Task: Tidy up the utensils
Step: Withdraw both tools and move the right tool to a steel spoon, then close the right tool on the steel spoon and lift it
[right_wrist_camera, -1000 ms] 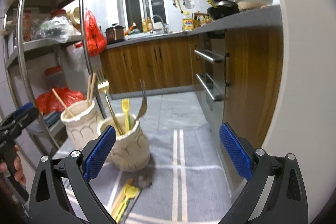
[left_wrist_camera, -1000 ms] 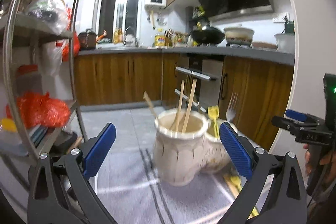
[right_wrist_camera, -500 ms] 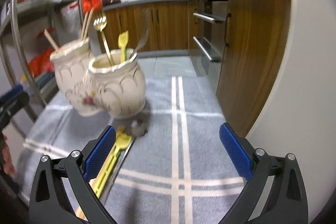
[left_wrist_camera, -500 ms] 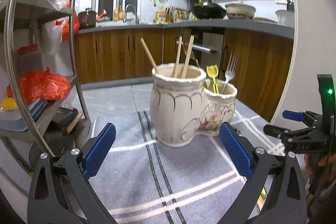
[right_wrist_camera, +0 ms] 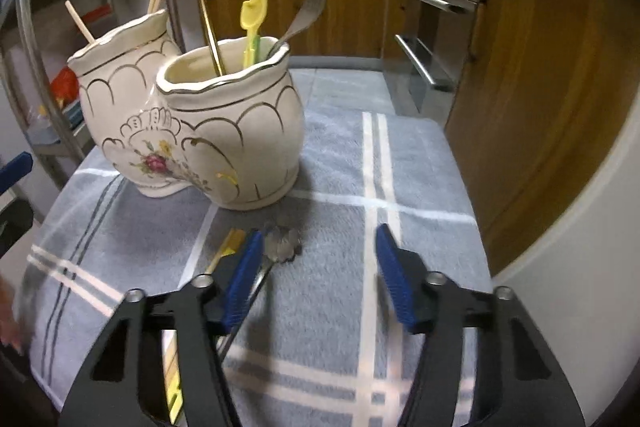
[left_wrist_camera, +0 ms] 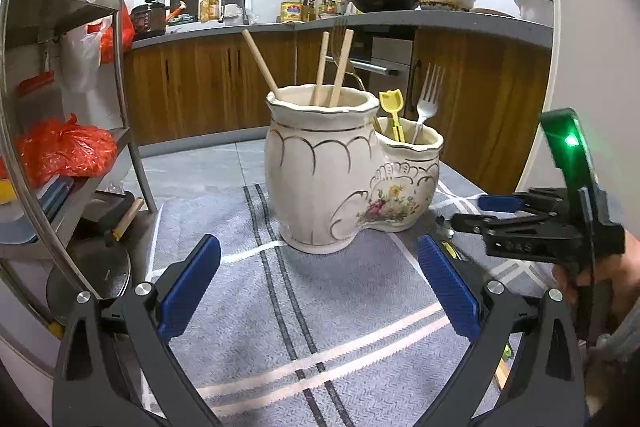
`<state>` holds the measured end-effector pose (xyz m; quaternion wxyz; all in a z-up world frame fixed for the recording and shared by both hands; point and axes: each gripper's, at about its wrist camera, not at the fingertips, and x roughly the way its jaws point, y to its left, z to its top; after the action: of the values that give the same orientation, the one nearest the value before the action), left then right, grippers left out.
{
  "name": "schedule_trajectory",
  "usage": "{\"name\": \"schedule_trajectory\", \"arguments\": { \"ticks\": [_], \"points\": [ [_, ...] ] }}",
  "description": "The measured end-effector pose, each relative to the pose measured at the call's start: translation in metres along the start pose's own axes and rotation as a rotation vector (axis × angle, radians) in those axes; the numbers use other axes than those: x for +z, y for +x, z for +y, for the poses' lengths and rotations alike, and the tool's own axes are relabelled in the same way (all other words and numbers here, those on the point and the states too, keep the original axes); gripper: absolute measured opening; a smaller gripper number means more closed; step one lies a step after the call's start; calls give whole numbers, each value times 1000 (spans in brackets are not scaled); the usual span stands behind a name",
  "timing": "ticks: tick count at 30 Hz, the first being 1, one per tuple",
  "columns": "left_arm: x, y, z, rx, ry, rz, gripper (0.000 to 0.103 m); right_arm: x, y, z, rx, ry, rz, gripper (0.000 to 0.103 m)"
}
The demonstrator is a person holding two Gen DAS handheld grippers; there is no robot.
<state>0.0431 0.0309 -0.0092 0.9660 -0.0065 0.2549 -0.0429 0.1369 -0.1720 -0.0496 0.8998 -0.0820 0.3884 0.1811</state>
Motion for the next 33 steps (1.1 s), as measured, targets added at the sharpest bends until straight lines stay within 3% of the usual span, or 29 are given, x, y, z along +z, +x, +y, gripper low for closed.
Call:
{"name": "schedule_trajectory", "arguments": {
  "ticks": [2, 12, 14, 18, 20, 25, 33],
  "points": [
    [-1, 1, -2, -5, 7, 4, 97, 2, 6, 2, 24, -11, 23, 45],
    [-1, 5, -3, -17, 8, 19, 97, 6, 24, 7, 82, -17, 90, 34],
    [-1, 5, -3, -16, 8, 20, 97, 6, 24, 11, 92, -37, 89, 23],
    [-1, 5, -3, -19, 8, 22, 97, 7, 21, 16, 84, -50, 75, 13],
    [0, 5, -3, -16, 5, 22, 97, 5, 14, 15, 94, -42, 55, 7],
    [-2, 6, -9, 18, 27, 19, 97, 4, -5, 11, 84, -55, -6, 4],
    [-6, 16, -38, 21, 77, 122, 97, 1, -61, -5, 48, -48, -196, 3]
  ]
}}
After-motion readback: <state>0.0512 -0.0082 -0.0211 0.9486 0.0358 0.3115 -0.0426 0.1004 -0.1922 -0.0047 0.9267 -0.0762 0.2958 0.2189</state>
